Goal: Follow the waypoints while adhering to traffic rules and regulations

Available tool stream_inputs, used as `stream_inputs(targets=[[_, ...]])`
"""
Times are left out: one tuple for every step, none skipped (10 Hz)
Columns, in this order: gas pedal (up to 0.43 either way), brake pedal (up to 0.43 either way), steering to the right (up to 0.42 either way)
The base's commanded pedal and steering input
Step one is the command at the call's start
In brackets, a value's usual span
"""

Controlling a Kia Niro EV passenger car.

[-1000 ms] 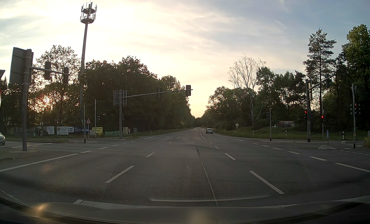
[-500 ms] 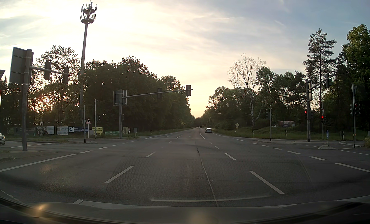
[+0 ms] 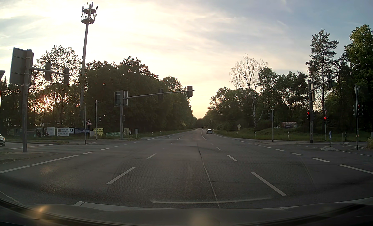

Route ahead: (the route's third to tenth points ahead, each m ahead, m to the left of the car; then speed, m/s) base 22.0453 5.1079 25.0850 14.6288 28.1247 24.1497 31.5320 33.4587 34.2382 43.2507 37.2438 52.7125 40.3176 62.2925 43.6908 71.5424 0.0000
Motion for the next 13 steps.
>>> stream_inputs(targets=[[0.0, 0.378, 0.001], [0.0, 0.378, 0.001], [0.0, 0.378, 0.001], [0.0, 0.378, 0.001], [0.0, 0.378, 0.001], [0.0, 0.378, 0.001], [0.0, 0.378, 0.001], [0.0, 0.378, 0.001], [0.0, 0.378, 0.001], [0.0, 0.378, 0.001], [0.0, 0.378, 0.001], [0.0, 0.378, 0.001], [0.0, 0.378, 0.001]])
